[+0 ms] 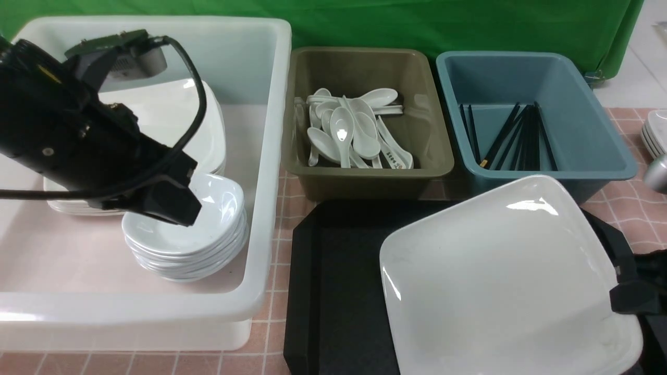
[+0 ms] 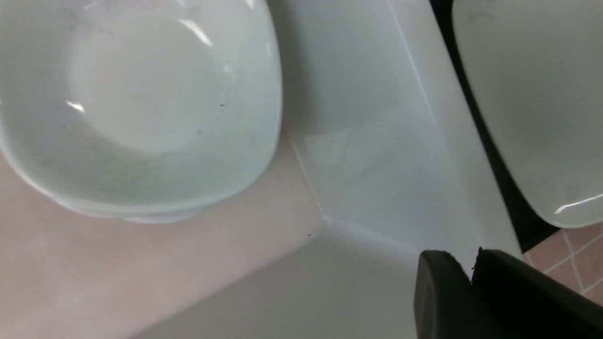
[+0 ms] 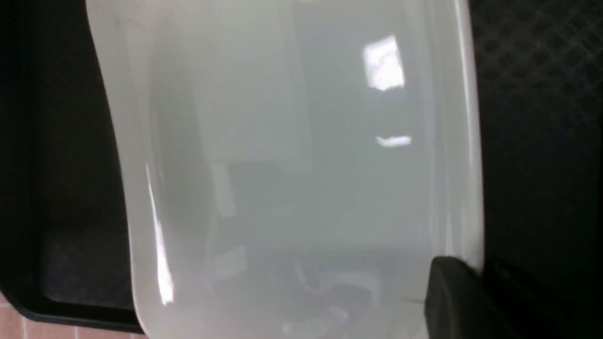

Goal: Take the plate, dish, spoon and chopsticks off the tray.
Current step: Use the right arm to grab a plate from the dinner plate, then use the right arm to put the plate into the large storage box on the left

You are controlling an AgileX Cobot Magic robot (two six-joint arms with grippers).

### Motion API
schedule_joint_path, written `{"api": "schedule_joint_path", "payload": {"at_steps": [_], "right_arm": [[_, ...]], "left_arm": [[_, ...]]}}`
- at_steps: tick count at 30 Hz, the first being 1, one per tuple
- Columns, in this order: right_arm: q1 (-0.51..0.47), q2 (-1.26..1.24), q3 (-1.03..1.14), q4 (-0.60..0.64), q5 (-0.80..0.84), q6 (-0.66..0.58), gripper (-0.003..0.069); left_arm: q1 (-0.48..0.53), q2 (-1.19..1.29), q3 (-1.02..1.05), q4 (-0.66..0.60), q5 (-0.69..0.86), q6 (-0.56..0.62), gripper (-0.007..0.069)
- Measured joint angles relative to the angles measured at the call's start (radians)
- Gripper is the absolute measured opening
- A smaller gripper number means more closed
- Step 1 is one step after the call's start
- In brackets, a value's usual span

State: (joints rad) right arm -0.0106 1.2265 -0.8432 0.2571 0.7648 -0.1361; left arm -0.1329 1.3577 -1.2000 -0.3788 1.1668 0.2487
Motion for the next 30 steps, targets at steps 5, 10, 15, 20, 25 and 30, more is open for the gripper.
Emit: {"api": "schedule_joint_path", "payload": {"at_steps": [5,10,15,20,25,30], "right_arm": [[-0.053,-0.001,-0.094,-0.011,0.070,0.000,0.0073],[-0.094,-0.001,-0.218,-0.022,0.135,0.000,0.0074],[-0.095,-0.001,-0.288,-0.010,0.176,-0.001,0.0074],[-0.095,-0.001,-0.395,0.008,0.238,-0.004,0.0074],[-0.095,0.000,-0.564,0.142,0.260,-0.016,0.0074],[-0.095,0.030,-0.649,0.344,0.261,-0.049,0.0074]], "left_arm": [[0.001,-0.001,0.000,0.126,0.000,0.001,0.0085],[0.022,-0.001,0.000,0.152,-0.010,-0.001,0.0088],[0.022,-0.001,0.000,0.152,-0.015,-0.001,0.0088],[0.022,-0.001,0.000,0.181,-0.016,-0.007,0.0088],[0.022,-0.019,0.000,0.273,-0.103,-0.075,0.0088],[0.022,-0.076,-0.003,0.393,-0.153,-0.123,0.0055]]}}
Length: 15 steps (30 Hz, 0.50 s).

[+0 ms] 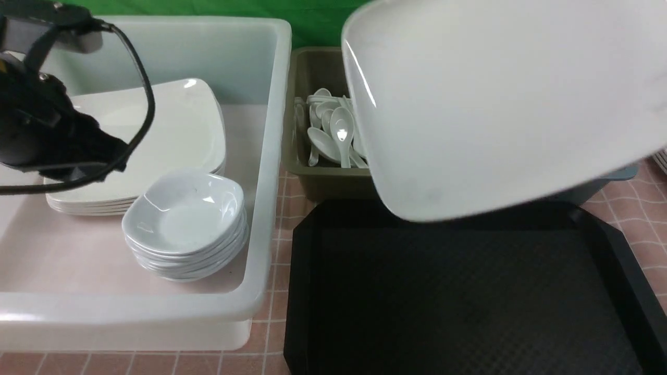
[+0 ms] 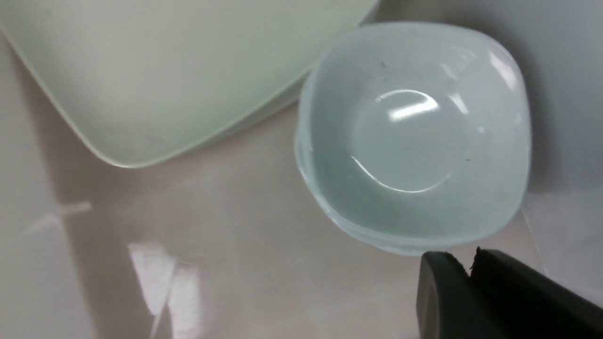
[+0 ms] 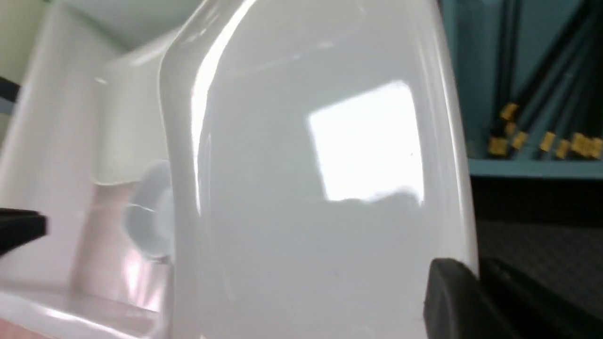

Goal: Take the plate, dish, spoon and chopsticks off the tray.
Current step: Use the right arm to put the plate into the large storage box on the left

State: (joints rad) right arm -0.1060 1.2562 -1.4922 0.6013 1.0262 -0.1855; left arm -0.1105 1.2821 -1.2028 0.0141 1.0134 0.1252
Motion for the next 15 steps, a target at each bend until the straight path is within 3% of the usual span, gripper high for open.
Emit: {"api": "schedule_joint_path", "payload": {"at_steps": [2,6,9,15], "right_arm": [[0.005,0.043,-0.027,0.141,-0.002,-0.028,0.0074],[0.042,0.110,-0.039,0.235,-0.024,-0.062,0.0074],[0.120,0.192,-0.073,0.266,-0.066,-0.082,0.0074],[0.342,0.413,-0.226,0.275,-0.199,-0.086,0.0074]], "left_arm": [[0.000,-0.042,-0.029,0.085,0.005,-0.056,0.0015],[0.027,-0.082,-0.088,0.121,0.028,-0.087,0.0012],[0.105,-0.110,-0.164,0.098,0.046,-0.097,0.0010],[0.355,-0.138,-0.228,0.055,0.032,-0.125,0.0009]]}}
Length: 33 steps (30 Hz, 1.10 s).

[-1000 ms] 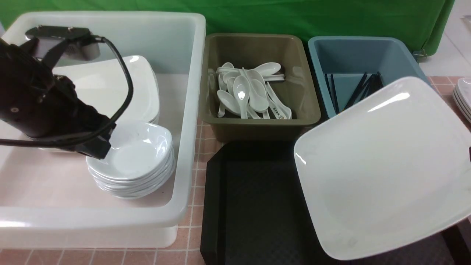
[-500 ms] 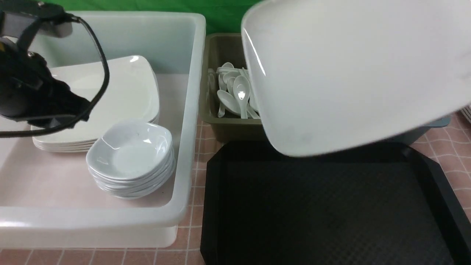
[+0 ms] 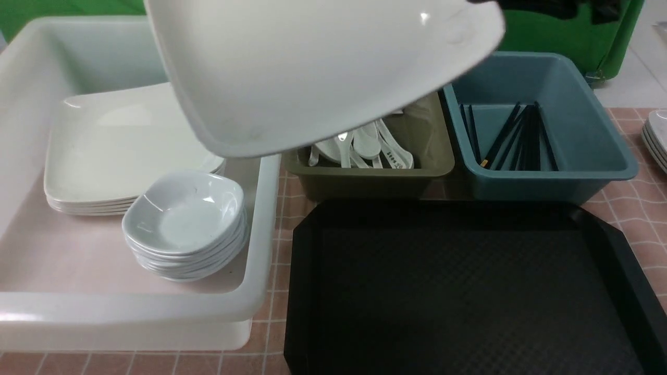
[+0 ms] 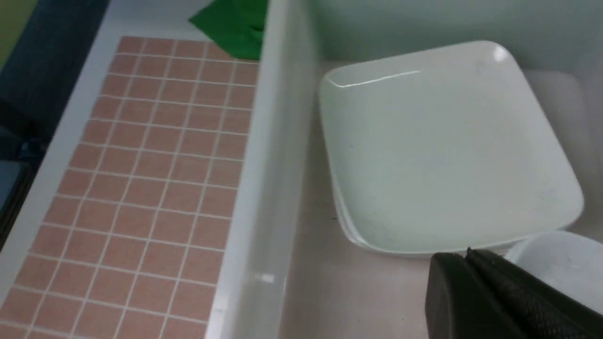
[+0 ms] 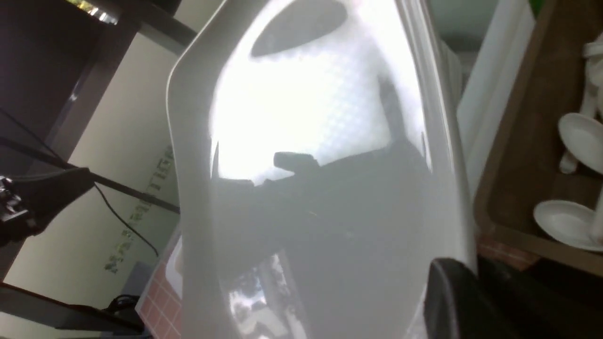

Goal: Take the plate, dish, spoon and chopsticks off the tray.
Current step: Use the right arm to put the plate into the large storage box on the left

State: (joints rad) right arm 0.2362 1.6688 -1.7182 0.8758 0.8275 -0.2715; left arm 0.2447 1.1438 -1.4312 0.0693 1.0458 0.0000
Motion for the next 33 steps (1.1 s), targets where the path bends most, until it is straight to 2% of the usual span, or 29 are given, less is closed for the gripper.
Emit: {"api": "schedule_joint_path", "payload": {"at_steps": [1,5,10,17,27,31,33], "right_arm": [[0.000,0.000,-0.007,0.000,0.000,0.000,0.0074],[0.143,0.209,-0.192,0.008,-0.113,0.032,0.0074],[0.257,0.434,-0.369,0.013,-0.255,0.066,0.0074],[0.349,0.667,-0.517,0.017,-0.443,0.125,0.0074],[0.439,0.805,-0.537,0.010,-0.675,0.111,0.0076],[0.449,0.815,-0.542,0.011,-0.730,0.099,0.0106],[0.450,0.825,-0.548,0.023,-0.766,0.099,0.0160]], "left_arm": [[0.000,0.000,0.000,-0.004,0.000,0.000,0.0009],[0.145,-0.003,0.001,-0.161,0.010,-0.052,0.0009],[0.181,-0.003,0.018,-0.275,0.011,-0.010,0.0009],[0.181,-0.002,0.023,-0.286,0.016,0.000,0.0019],[0.181,-0.002,0.023,-0.286,0.036,0.000,0.0020],[0.181,-0.002,0.023,-0.287,0.044,0.000,0.0020],[0.181,-0.002,0.023,-0.289,0.044,0.008,0.0020]]}}
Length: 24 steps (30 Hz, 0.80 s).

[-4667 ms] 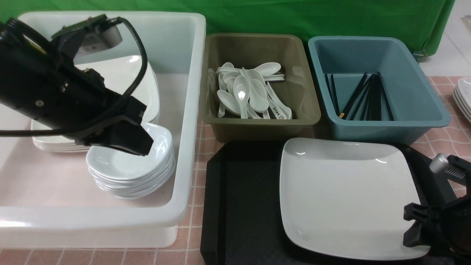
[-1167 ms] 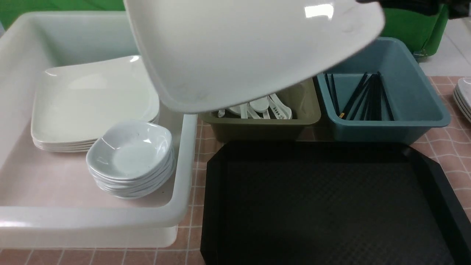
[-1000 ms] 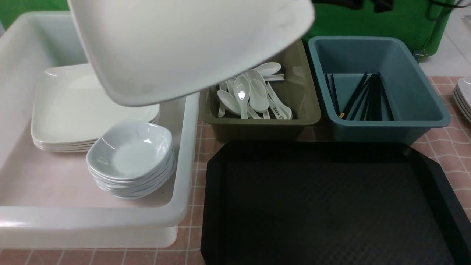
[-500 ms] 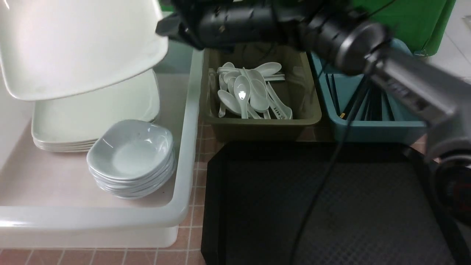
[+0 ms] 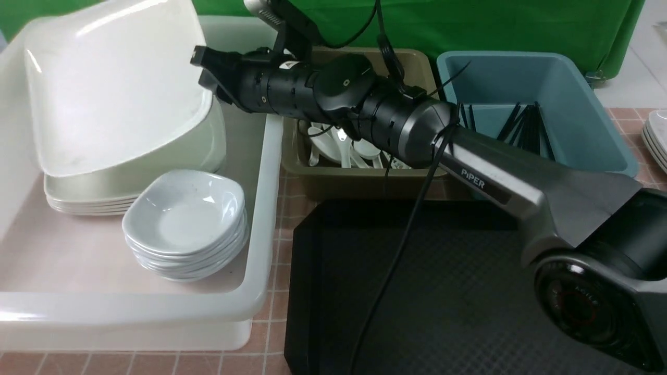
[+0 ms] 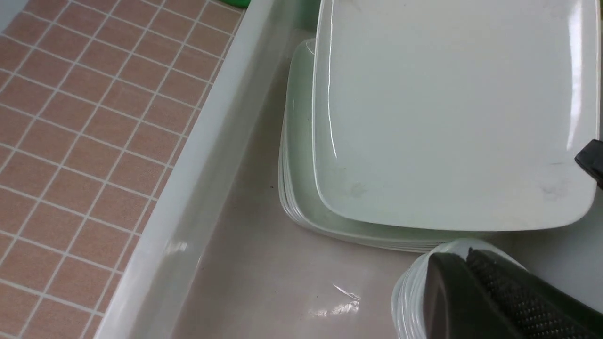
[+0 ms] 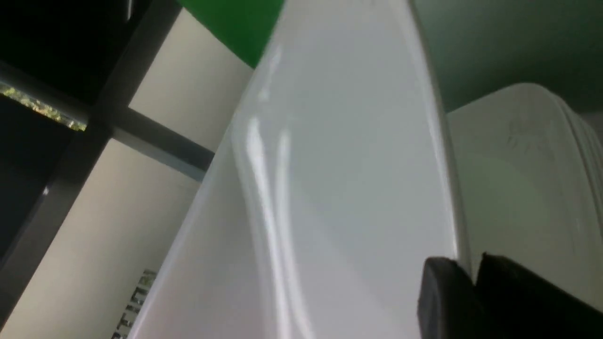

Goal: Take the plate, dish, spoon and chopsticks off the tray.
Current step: Use the right arm to put the plate into the large storage box on the left

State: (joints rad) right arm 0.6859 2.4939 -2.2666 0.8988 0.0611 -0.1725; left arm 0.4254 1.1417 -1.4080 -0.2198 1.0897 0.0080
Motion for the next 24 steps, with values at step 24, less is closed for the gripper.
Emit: {"api": "schedule_joint_path", "payload": {"at_steps": [24], "right_arm": [[-0.103,-0.228,0.000,-0.191,0.570,-0.154,0.0158]], "left_arm": [[0.000,0.000,0.001,-0.065,0.046,0.068,0.0020]]}}
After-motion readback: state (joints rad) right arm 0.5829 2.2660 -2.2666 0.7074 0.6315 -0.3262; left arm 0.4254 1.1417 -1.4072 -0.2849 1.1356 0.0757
